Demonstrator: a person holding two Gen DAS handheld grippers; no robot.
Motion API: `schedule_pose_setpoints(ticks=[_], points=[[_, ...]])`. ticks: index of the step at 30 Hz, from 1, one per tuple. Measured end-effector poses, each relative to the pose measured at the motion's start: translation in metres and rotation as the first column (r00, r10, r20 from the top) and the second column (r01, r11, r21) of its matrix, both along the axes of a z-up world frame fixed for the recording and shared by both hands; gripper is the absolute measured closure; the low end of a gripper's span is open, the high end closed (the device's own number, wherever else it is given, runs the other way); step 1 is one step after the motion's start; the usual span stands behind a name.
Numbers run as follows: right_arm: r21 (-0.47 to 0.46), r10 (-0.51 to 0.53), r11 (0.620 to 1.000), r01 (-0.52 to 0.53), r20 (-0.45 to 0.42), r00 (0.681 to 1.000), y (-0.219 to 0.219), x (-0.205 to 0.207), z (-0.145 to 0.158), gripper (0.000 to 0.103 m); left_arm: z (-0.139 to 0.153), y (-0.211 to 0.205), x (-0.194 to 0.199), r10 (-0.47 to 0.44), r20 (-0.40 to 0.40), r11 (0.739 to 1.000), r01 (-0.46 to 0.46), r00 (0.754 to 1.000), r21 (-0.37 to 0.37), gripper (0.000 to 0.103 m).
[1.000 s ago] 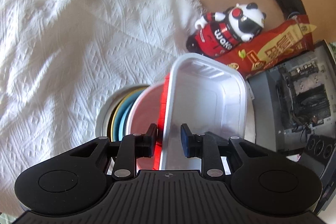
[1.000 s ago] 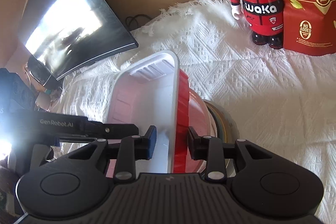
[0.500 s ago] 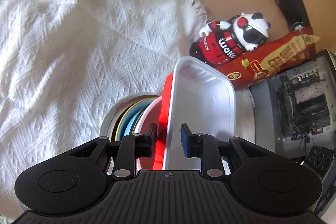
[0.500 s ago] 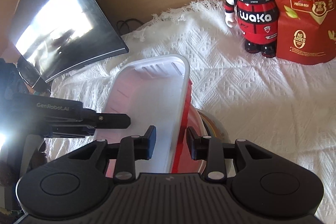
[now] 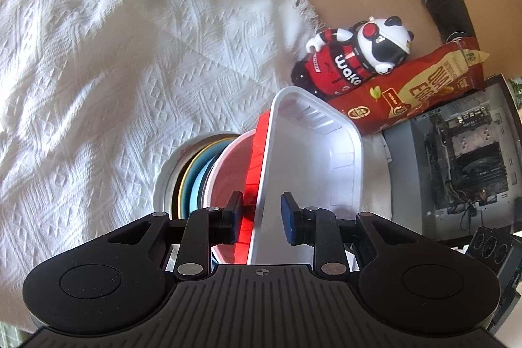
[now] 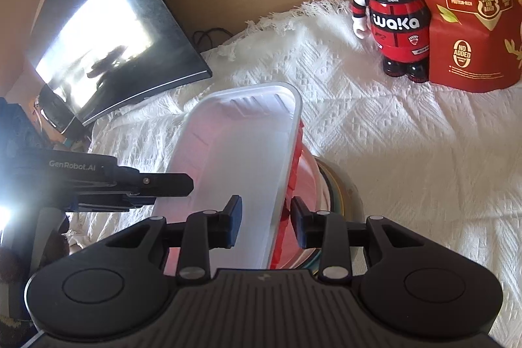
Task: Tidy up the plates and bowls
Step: 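Carry the white tray onto the top of the bowl stack, then open both tools and pull them back from the tray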
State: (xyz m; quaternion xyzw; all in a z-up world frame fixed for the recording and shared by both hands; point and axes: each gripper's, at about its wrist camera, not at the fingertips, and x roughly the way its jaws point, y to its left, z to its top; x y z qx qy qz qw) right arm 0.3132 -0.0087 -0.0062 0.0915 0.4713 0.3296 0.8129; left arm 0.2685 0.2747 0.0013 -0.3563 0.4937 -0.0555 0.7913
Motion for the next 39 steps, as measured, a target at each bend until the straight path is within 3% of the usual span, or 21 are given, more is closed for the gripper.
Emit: schedule_pose_setpoints(ticks=[9, 19, 22, 27, 31, 34, 37, 39], points=[[-0.009, 0.0, 1.0, 0.0, 0.003, 1.0, 0.002, -0.001, -0.004, 0.07, -0.001, -0.001, -0.002, 0.006, 0.001, 1.0, -0.006, 1.0, 0.007, 0.076], [-0.036, -0.036, 0.999, 0.038, 0.068, 0.997, -0.002, -0.007, 0.005, 0.07, 0.007, 0.007, -0.015, 0.029, 0.047, 1.0, -0.029, 0.998, 0.007, 0.076], [-0.037, -0.078, 0.996, 0.081, 0.086, 0.993, -0.008, -0.013, 0.009, 0.07, 0.014, 0.011, -0.029, 0.033, 0.111, 0.999, -0.036, 0.993, 0.021, 0.076], [-0.022, -0.173, 0.984, 0.179, 0.169, 0.97, -0.018, -0.043, 0.027, 0.07, 0.036, 0.004, -0.071, 0.003, 0.292, 0.989, -0.046, 0.957, 0.142, 0.076], [-0.004, -0.24, 0.969, 0.248, 0.241, 0.941, -0.024, -0.087, 0.04, 0.069, 0.043, -0.021, -0.117, -0.093, 0.409, 0.944, -0.05, 0.908, 0.326, 0.084], [0.002, -0.282, 0.956, 0.293, 0.279, 0.918, -0.029, -0.127, 0.039, 0.062, 0.044, -0.044, -0.157, -0.154, 0.472, 0.908, -0.064, 0.868, 0.414, 0.089], [-0.028, -0.258, 0.96, 0.279, 0.297, 0.919, -0.027, -0.162, 0.033, 0.058, 0.052, -0.072, -0.201, -0.2, 0.526, 0.828, -0.145, 0.827, 0.542, 0.089], [-0.062, -0.22, 0.966, 0.251, 0.31, 0.925, -0.024, -0.184, 0.029, 0.055, 0.057, -0.087, -0.224, -0.19, 0.549, 0.783, -0.212, 0.814, 0.585, 0.089]])
